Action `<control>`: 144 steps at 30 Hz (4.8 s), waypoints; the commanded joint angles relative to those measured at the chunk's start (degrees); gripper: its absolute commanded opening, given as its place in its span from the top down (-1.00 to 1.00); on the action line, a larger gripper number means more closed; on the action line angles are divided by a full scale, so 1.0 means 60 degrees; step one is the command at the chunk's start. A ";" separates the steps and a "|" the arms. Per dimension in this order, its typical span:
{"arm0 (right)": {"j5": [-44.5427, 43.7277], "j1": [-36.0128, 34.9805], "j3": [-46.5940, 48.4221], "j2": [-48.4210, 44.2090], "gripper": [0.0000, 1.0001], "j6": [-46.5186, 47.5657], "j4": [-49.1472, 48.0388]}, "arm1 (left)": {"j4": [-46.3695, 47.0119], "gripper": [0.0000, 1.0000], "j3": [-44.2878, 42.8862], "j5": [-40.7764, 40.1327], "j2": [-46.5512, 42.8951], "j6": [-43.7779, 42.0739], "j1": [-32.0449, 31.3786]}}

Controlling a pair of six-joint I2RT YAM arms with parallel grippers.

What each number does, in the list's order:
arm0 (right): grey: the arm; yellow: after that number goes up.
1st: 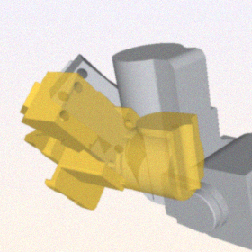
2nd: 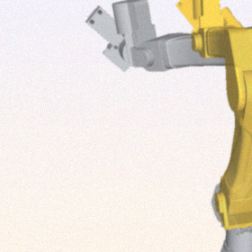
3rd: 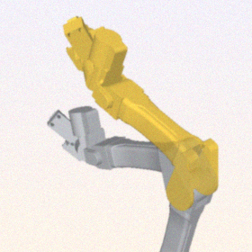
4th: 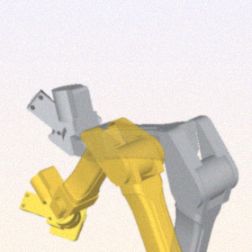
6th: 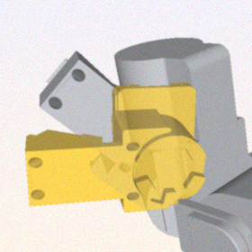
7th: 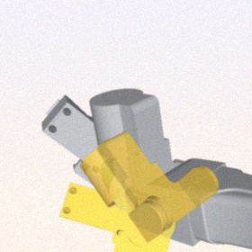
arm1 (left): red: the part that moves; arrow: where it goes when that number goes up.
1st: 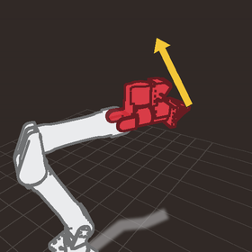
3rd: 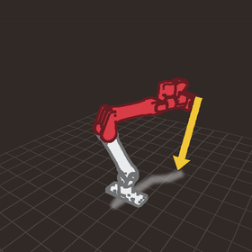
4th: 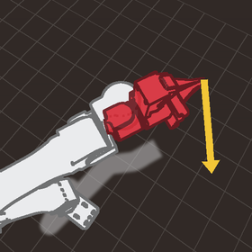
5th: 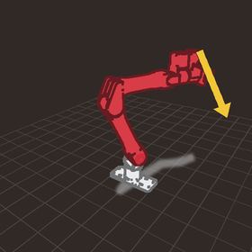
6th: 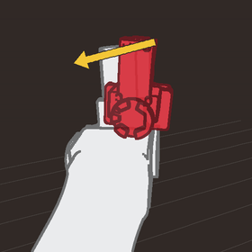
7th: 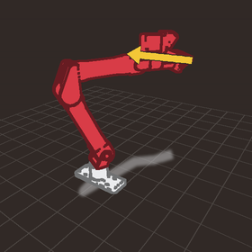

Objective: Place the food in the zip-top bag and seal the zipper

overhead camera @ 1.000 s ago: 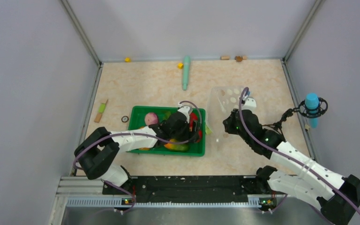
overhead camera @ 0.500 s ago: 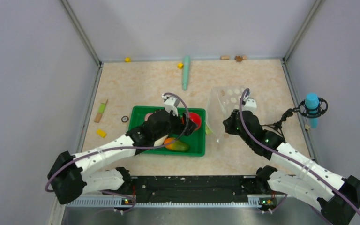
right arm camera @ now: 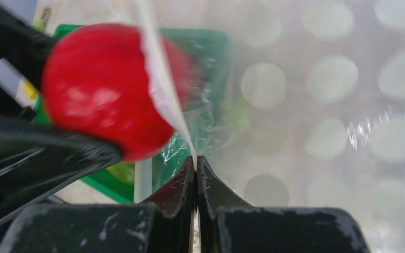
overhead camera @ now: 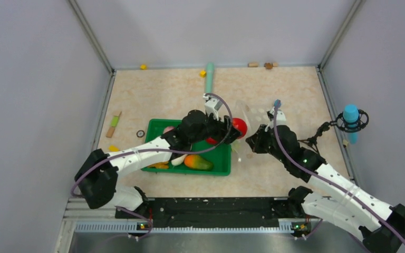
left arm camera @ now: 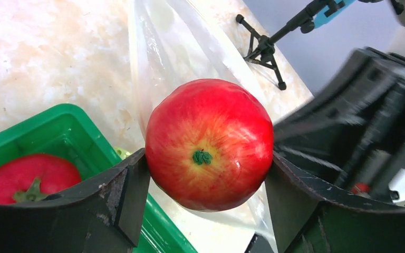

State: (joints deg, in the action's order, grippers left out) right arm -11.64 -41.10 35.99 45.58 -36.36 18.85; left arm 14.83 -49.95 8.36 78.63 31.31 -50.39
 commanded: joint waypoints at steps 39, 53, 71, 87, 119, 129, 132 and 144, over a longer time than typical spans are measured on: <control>0.0240 0.0061 -0.0156 -0.1487 1.00 0.1501 -0.1019 | -0.0530 -0.94 -0.0080 0.0996 -0.0644 -0.0717 -0.0024; 0.0376 0.0068 -0.1447 -0.2141 1.00 0.1350 -0.2987 | -0.1385 -0.94 0.1745 -0.1635 -0.1898 0.0267 0.1566; 0.0560 0.0068 -0.1500 -0.2116 1.00 0.1406 -0.3017 | -0.1573 -0.69 -0.0270 0.0498 0.2708 -0.0200 0.2124; 0.0855 0.0068 -0.1438 -0.2136 1.00 0.1455 -0.2974 | -0.1396 0.19 0.0230 0.0743 0.1318 -0.0082 0.2129; 0.1508 0.0066 -0.1519 -0.2455 1.00 0.1625 -0.3078 | -0.1424 -0.93 -0.0259 0.1723 -0.1021 -0.1134 0.0576; 0.1412 0.0068 -0.1540 -0.2466 1.00 0.1613 -0.3082 | -0.2208 -0.94 0.0642 -0.0964 -0.1837 -0.0819 0.0583; 0.1415 0.0068 -0.1517 -0.2456 1.00 0.1607 -0.3074 | -0.2805 -0.94 0.1153 -0.2849 -0.2256 -0.0307 0.0610; 0.1486 0.0068 -0.1480 -0.2315 1.00 0.1643 -0.3076 | -0.4327 -0.93 0.2146 -0.4834 -0.2795 0.1307 0.2888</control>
State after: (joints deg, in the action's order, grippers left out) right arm -3.16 -41.08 26.26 31.57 -27.05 3.81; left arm -10.79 -39.18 -16.80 64.71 36.03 -36.27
